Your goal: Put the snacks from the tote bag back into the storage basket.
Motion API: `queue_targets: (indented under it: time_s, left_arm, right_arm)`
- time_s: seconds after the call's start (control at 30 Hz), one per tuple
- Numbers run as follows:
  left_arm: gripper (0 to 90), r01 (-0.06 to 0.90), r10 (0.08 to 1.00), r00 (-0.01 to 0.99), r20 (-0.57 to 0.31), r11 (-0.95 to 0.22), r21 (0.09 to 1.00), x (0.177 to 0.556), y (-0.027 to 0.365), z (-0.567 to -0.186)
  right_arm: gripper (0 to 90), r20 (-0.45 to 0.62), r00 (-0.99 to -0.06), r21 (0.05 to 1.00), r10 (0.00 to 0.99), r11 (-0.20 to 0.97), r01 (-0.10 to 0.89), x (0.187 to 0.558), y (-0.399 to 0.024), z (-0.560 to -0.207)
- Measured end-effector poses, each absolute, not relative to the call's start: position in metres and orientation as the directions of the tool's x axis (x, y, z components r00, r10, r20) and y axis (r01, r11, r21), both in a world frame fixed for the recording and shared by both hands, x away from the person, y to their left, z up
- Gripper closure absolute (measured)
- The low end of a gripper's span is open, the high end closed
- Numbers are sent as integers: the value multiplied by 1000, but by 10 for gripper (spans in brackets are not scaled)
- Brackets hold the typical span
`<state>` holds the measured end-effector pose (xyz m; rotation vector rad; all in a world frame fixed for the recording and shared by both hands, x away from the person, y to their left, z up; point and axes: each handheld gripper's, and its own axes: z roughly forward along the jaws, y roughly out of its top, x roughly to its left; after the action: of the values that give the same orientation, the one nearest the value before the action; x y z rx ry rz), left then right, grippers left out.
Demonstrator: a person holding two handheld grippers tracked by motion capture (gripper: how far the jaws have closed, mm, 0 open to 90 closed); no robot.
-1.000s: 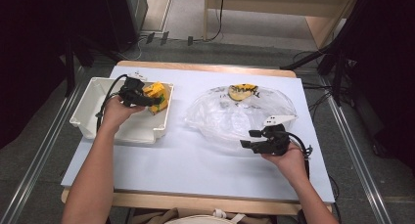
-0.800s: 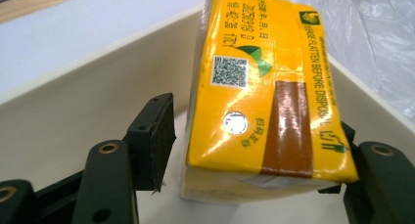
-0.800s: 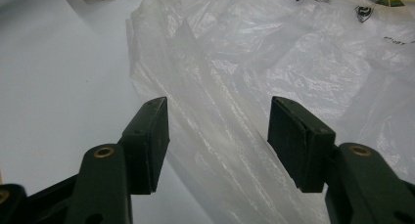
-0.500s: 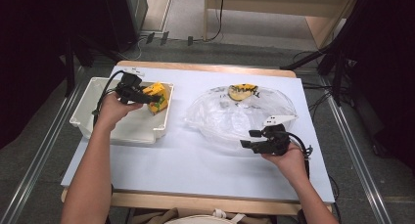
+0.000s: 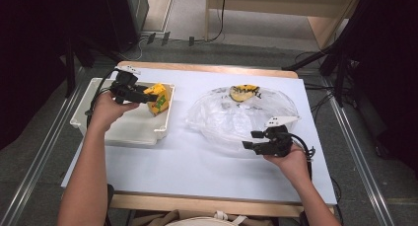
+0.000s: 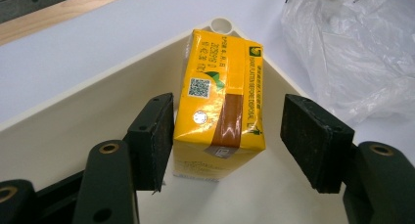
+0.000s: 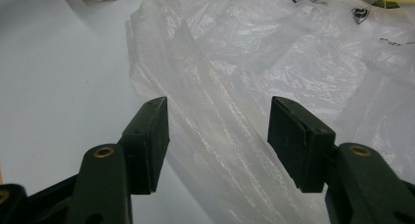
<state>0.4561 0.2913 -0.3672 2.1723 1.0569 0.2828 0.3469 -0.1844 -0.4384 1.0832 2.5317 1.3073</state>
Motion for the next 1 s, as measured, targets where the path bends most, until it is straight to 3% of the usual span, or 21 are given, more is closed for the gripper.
queue_targets:
  time_s: [0.17,0.57,1.0]
  left_arm:
    - [390,606,768,636,-75,-436,665,449,292,-365]
    - [450,617,779,618,-109,-394,681,435,309,-362]
    - [760,596,738,659,-146,-393,700,423,312,-368]
  right_arm:
    - [422,224,-744,745,629,381,547,347,-184,-438]
    - [424,224,-745,745,629,383,547,347,-184,-438]
    - [424,222,-752,747,621,387,540,346,-183,-437]
